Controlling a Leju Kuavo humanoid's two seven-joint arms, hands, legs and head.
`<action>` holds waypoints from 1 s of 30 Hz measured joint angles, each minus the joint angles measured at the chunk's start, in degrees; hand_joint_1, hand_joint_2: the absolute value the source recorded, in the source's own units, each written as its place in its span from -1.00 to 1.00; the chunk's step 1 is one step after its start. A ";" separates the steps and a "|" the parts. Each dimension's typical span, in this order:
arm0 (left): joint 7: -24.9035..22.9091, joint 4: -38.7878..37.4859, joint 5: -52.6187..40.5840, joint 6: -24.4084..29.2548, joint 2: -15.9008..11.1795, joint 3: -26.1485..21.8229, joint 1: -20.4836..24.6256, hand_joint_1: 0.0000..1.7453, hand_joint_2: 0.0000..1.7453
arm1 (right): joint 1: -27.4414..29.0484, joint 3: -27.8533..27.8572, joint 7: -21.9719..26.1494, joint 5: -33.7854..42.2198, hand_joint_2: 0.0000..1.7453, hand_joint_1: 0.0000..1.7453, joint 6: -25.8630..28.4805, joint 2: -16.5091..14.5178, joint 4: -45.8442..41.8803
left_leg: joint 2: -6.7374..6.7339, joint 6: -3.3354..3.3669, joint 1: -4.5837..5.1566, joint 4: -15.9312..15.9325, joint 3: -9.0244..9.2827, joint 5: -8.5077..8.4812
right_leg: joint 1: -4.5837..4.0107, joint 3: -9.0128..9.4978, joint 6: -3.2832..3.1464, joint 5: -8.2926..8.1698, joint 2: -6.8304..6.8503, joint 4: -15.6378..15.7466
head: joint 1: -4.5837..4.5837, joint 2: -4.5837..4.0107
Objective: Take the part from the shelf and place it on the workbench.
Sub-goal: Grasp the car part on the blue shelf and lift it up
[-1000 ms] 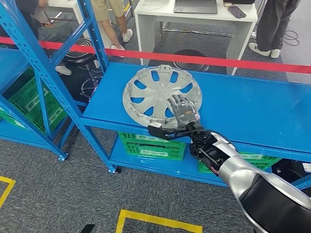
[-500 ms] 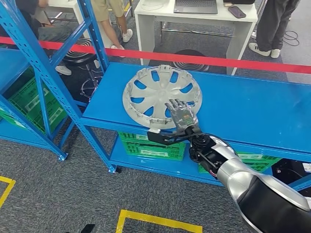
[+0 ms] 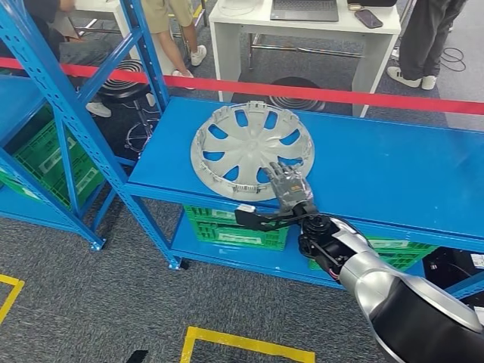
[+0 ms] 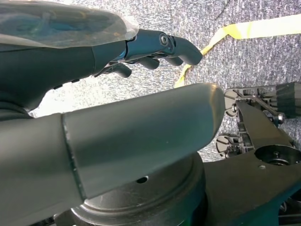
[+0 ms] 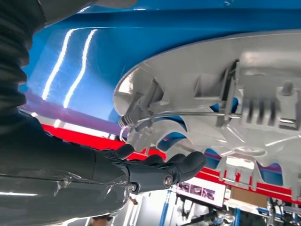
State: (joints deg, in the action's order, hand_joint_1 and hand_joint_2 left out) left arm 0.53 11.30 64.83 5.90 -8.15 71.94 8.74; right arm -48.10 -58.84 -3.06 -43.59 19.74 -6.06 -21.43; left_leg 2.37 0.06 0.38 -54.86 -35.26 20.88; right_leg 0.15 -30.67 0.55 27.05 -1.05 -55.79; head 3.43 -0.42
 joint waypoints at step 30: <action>0.13 0.00 -0.24 -0.48 0.00 0.85 0.11 -1.00 -1.00 | 0.79 4.99 7.75 9.07 1.00 -1.00 -5.60 1.58 1.32 | -0.10 0.00 0.00 -0.01 0.09 0.00 | 0.00 0.06 0.00 -0.02 -0.11 0.01 | 0.00 0.00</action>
State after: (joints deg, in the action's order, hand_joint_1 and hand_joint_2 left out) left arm 0.66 11.30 64.59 5.42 -8.15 72.78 8.85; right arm -47.31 -53.85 4.69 -34.52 14.15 -4.48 -20.11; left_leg 2.27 0.06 0.38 -54.87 -35.17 20.88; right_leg 0.16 -30.60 0.55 27.03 -1.16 -55.78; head 3.43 -0.42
